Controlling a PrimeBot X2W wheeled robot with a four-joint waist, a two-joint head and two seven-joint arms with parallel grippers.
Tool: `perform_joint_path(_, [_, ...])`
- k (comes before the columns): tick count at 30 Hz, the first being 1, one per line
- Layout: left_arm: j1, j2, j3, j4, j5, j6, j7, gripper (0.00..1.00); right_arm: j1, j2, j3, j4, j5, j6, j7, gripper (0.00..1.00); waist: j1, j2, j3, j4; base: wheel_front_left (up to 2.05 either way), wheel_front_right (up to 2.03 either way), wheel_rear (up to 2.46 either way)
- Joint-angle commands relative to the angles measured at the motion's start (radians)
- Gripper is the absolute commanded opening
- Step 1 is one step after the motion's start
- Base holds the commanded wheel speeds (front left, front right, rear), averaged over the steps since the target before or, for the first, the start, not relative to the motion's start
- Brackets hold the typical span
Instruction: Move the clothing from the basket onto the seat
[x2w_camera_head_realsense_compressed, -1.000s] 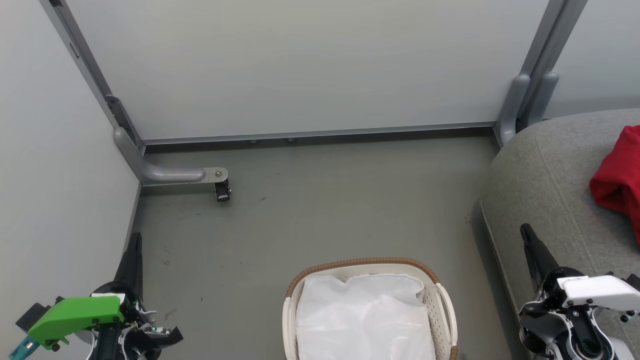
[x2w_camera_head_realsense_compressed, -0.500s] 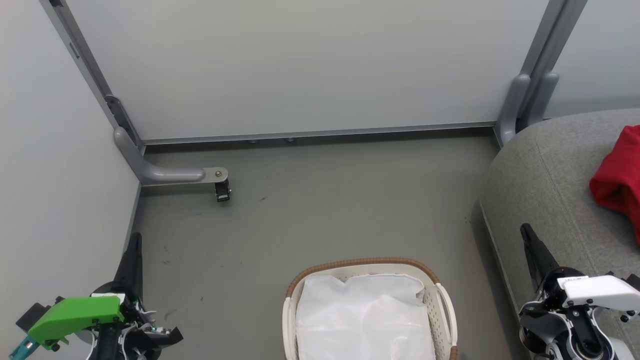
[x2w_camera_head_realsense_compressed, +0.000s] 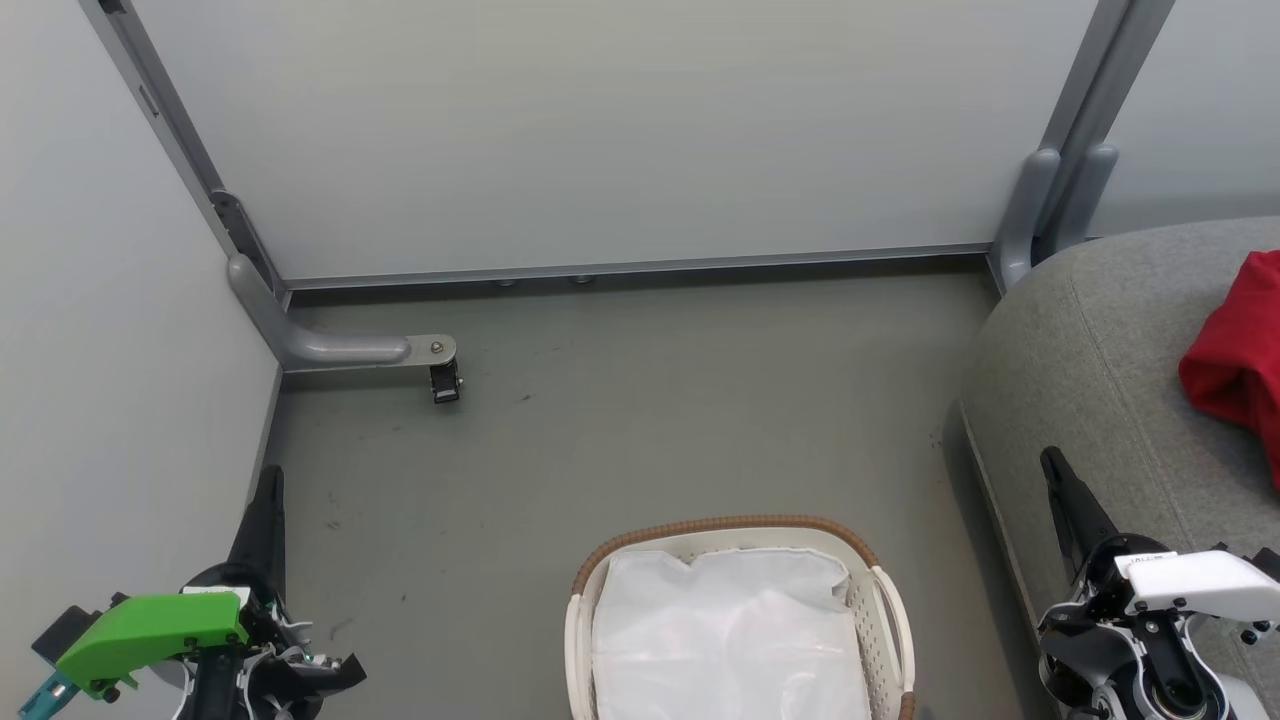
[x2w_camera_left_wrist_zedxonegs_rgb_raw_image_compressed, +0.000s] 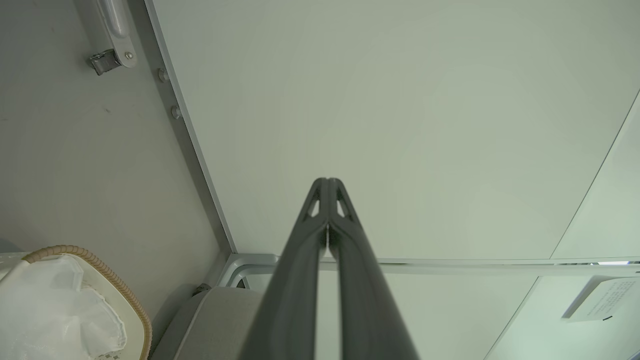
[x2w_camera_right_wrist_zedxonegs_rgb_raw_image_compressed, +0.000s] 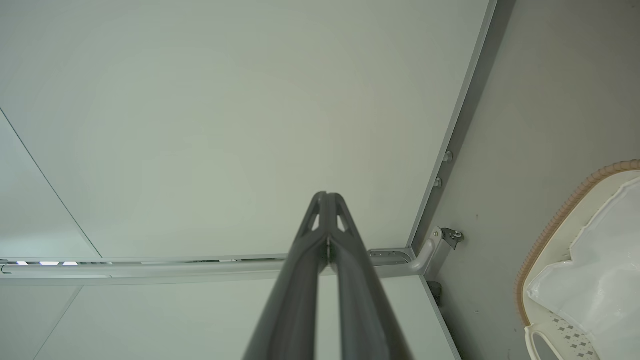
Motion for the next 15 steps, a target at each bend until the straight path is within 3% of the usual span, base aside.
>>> perform_joint_path(1, [-0.011, 0.007, 0.002, -0.003, -0.003, -0.005, 0.003, 0.0, -0.009, -0.004, -0.003, -0.003, 0.0, -0.001, 0.003, 0.0, 0.0, 0.0111, 0.0, 0.0, 0.0, 0.0, 0.0])
perform_joint_path(15, [-0.011, 0.007, 0.002, -0.003, -0.003, -0.005, 0.003, 0.0, -0.009, -0.003, -0.004, -0.003, 0.0, -0.001, 0.003, 0.0, 0.0, 0.0111, 0.0, 0.0, 0.0, 0.0, 0.0])
